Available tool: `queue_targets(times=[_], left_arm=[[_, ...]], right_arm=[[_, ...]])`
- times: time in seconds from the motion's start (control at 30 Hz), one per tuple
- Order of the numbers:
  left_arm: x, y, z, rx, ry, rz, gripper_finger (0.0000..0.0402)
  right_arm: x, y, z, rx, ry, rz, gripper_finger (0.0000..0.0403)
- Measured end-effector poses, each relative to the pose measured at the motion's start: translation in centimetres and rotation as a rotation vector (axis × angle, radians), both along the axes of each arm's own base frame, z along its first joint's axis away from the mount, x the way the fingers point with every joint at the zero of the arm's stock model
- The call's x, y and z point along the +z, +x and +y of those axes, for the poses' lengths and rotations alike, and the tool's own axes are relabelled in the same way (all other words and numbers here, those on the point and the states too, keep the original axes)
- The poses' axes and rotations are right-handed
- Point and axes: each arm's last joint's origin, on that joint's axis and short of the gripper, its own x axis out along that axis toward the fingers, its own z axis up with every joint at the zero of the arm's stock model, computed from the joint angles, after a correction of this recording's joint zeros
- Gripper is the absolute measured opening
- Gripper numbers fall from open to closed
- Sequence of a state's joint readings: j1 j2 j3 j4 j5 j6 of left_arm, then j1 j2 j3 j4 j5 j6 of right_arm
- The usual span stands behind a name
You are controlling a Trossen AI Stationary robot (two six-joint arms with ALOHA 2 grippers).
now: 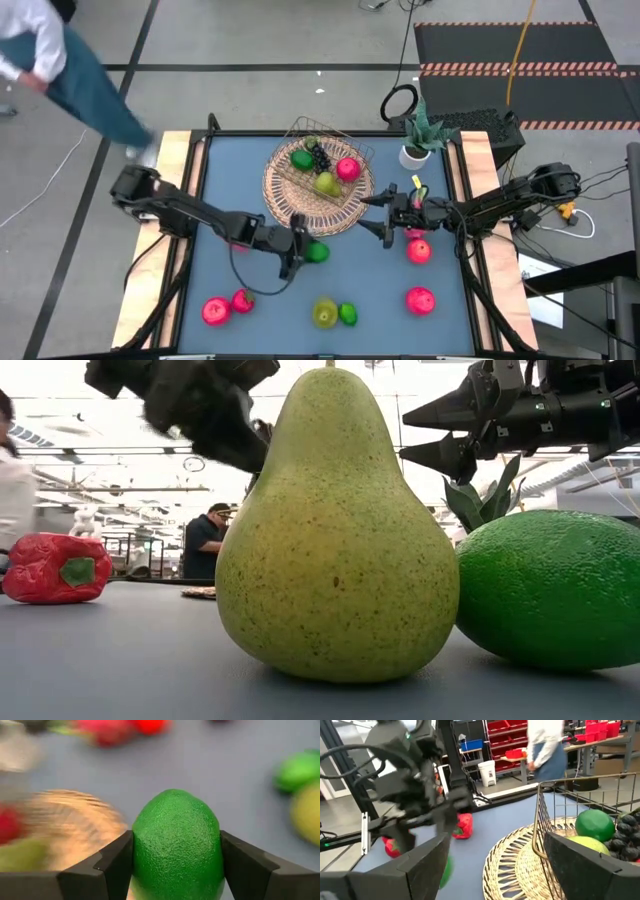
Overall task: Build produce basket
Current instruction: Put the top green lime into the gold wire basket
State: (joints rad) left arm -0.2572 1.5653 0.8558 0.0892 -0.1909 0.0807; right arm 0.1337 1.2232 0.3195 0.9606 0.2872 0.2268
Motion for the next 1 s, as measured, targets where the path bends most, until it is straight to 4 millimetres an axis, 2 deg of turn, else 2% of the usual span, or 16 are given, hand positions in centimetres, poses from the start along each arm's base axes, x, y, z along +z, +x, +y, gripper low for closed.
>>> queue_targets(times=[0.17, 0.33, 0.5, 0.73, 0.83, 1.0], left_arm=[[3.5, -0.9, 2.9, 0.196, 0.06, -0.125, 0.026], [5.1, -0.7, 6.5, 0.287, 0.069, -0.218, 0.0257], [6.1, -0.2, 11.8, 0.421, -0.014, -0.179, 0.0255], [8.5, -0.2, 18.1, 0.583, -0.001, -0.097, 0.0257], [7.9, -0.4, 20.0, 0.612, -0.054, -0.047, 0.0258], [4.8, -1.2, 21.3, 0.659, -0.091, 0.138, 0.0259]], right_arm=[[0.1, 0.0, 0.0, -0.001, 0.002, -0.007, 0.0322], [0.1, 0.0, 0.0, -0.002, 0.014, -0.008, 0.0322], [0.0, 0.0, 0.0, -0.004, -0.002, 0.003, 0.0322], [-0.1, 0.0, -0.1, -0.029, -0.006, 0.011, 0.0322], [-0.4, 0.0, -0.2, -0.058, -0.015, 0.04, 0.0322], [-1.1, -0.1, -0.2, -0.069, -0.025, 0.114, 0.0322]])
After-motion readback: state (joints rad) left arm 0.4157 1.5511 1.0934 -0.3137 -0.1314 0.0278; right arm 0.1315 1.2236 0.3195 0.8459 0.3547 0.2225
